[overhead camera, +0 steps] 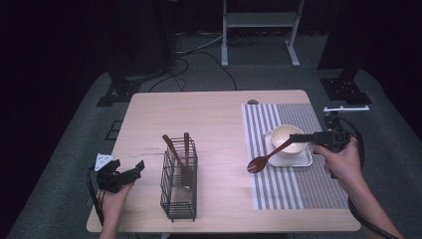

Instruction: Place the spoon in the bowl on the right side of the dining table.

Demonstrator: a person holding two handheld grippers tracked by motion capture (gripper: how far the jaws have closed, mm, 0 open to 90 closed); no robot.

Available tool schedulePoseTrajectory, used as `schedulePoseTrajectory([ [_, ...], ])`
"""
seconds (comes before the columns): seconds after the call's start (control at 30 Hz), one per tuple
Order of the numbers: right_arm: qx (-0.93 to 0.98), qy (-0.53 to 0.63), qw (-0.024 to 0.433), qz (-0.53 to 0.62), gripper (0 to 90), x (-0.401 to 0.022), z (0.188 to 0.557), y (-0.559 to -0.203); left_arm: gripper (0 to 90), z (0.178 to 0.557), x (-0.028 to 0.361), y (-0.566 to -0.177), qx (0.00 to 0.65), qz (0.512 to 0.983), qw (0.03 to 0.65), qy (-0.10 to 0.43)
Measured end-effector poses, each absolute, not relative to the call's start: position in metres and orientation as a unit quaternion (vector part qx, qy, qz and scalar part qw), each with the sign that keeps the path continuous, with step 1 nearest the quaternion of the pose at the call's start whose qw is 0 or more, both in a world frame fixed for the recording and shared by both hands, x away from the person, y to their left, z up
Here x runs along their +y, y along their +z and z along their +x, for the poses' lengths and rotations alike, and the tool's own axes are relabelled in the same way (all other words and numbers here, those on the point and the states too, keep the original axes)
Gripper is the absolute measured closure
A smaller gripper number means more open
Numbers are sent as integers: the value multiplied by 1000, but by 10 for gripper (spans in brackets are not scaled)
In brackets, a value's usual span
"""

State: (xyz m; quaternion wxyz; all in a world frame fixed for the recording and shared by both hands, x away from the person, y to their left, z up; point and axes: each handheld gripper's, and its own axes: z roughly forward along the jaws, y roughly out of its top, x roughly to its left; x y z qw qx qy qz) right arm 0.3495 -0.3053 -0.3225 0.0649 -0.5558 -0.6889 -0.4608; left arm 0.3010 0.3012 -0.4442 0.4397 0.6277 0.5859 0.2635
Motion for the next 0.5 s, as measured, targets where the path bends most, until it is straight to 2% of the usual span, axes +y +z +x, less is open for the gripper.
schedulePoseTrajectory([
  [0.5,-674,-462,54,-574,831,-323,350,-324,26,301,302,-444,587,627,440,263],
])
